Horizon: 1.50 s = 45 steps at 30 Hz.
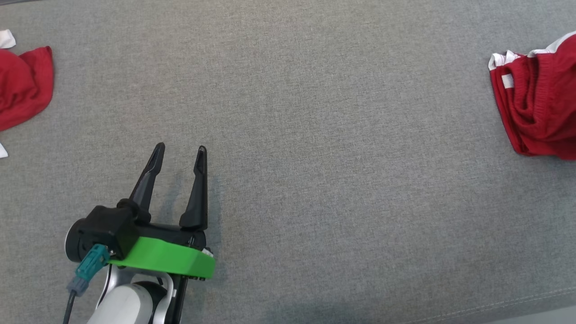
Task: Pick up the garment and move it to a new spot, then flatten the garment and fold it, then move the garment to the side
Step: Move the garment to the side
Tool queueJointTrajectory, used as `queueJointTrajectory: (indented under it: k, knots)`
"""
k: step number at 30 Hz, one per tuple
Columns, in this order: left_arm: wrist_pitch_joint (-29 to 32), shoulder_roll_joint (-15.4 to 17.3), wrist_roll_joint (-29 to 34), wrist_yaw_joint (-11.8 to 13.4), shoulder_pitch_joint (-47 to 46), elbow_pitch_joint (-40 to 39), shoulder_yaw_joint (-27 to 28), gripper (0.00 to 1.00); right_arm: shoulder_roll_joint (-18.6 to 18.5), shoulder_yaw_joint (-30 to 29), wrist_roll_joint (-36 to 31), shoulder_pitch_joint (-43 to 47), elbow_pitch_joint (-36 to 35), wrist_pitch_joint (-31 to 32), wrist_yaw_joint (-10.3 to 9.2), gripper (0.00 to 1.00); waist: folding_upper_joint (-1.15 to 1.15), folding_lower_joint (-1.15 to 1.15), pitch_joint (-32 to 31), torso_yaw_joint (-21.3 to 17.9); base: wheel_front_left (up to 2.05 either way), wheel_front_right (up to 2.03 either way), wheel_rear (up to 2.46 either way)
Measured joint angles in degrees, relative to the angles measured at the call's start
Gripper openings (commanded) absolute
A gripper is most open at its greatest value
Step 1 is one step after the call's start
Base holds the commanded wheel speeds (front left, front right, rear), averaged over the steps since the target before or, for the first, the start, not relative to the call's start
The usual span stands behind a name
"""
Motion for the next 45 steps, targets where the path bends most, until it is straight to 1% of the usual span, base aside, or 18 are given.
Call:
queueJointTrajectory:
  k: [1, 5, 7, 10, 15, 21, 25, 28, 34, 36, 40, 45]
  knots:
    - [0.22, 0.0, 0.04, 0.11, 0.0, -0.12, -0.22, 1.0, -0.14, -0.74, -0.8, 0.01, 0.38, -0.38, 0.0, 1.0, 0.0, 0.0, -0.01, -0.02, 0.0, 0.0, 0.0]
    - [0.49, 0.0, 0.04, 0.16, 0.01, -0.4, -0.57, 1.0, -0.77, -2.8, -4.86, 0.05, 1.2, -1.99, 0.0, 1.0, 0.0, 0.0, -0.28, -0.27, 0.0, 0.0, 0.0]
    - [0.54, 0.02, 0.04, 0.21, 0.03, -0.42, -0.67, 1.0, -0.73, -2.75, -8.11, 0.25, 1.31, -2.21, 0.0, 1.0, 0.0, 0.0, -0.52, -0.5, 0.0, 0.0, 0.0]
    - [0.67, 0.03, 0.03, 0.21, 0.07, -0.38, -0.9, 1.0, 0.0, -4.67, -9.35, 0.43, 1.85, -2.49, 0.0, 1.0, 0.0, 0.0, -1.03, -0.83, 0.0, 0.0, 0.0]
    - [0.65, -0.07, -0.23, 0.21, 0.16, 0.21, -1.05, 1.0, 2.1, -5.09, -12.17, 1.22, 1.62, -4.47, 0.0, 1.0, 0.0, 0.0, -2.29, -1.23, 0.0, 0.0, 0.0]
    - [-0.13, -0.57, -1.79, 0.13, 0.32, 1.52, -0.7, 1.0, 5.73, -3.27, -12.59, 0.09, 0.05, -7.43, 0.0, 1.0, 0.0, 0.0, -4.86, -1.5, 0.0, 0.0, 0.0]
    - [-1.18, -1.52, -3.25, -0.19, 0.43, 3.83, -0.13, 1.0, 7.38, -0.09, -12.06, -0.03, -1.14, -9.01, 0.0, 1.0, 0.0, 0.0, -7.24, -1.5, 0.0, 0.0, 0.0]
    - [-1.99, -2.0, -4.02, -0.41, 0.45, 6.15, 0.36, 1.0, 8.64, 2.07, -10.47, 0.23, -2.2, -9.84, 0.0, 1.0, 0.0, 0.0, -9.22, -1.38, 0.0, 0.0, 0.0]
    - [-4.05, -3.13, -6.16, -0.64, 0.71, 10.84, 1.8, 1.0, 11.63, 5.7, -4.47, 3.78, -6.28, -11.03, -0.01, 1.0, 0.0, 0.0, -13.21, -0.84, 0.0, 0.0, 0.0]
    - [-4.74, -3.22, -6.35, -0.64, 1.2, 12.5, 2.38, 1.0, 12.89, 6.95, -2.47, 6.03, -8.49, -11.22, 0.0, 1.0, 0.0, 0.0, -14.53, -0.59, 0.0, 0.0, 0.0]
    - [-5.86, -3.54, -7.14, -0.6, 2.77, 14.92, 3.39, 1.0, 14.62, 7.66, 1.66, 12.03, -14.29, -11.36, -0.01, 1.0, 0.0, 0.0, -17.1, 0.01, 0.0, 0.0, 0.0]
    - [-6.78, -3.5, -7.45, -0.63, 5.09, 16.88, 4.01, 1.0, 17.62, 7.8, 3.59, 21.54, -23.29, -10.58, -0.01, 1.0, 0.0, 0.0, -19.99, 1.01, 0.0, 0.0, 0.0]
